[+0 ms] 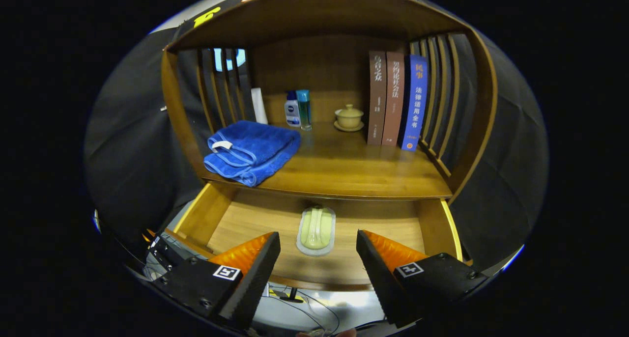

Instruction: Pull open the drawer, take out the items inside it, and place them on the countertop above the cabinet.

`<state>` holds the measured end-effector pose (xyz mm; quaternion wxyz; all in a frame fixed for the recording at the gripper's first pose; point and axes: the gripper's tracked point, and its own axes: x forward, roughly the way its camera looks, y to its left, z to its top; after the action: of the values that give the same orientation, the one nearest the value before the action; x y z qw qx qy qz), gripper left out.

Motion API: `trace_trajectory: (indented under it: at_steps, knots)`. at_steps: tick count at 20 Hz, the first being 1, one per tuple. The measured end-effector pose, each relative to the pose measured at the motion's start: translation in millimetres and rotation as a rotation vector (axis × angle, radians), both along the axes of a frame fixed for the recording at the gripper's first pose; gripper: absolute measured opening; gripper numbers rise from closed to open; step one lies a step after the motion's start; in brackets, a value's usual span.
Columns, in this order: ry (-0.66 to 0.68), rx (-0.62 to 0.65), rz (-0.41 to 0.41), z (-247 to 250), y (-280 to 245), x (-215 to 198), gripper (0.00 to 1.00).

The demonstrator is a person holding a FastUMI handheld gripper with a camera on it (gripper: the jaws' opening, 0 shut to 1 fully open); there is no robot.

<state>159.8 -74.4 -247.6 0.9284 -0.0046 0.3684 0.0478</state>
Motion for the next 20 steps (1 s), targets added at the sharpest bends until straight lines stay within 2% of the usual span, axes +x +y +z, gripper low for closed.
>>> trace_trajectory:
  at_steps: [5,12,16,19,20]
  knots:
    - [0.16,-0.027,-0.041,-53.5,-2.6,36.9,0.99]
    - [0.32,-0.049,-0.049,-104.6,14.8,48.1,0.98]
    - [0.355,-0.079,-0.077,-122.5,15.5,58.3,0.86]
    - [0.374,-0.071,-0.134,-133.6,12.0,55.7,0.42]
    - [0.365,-0.057,-0.123,-133.2,14.8,59.1,0.27]
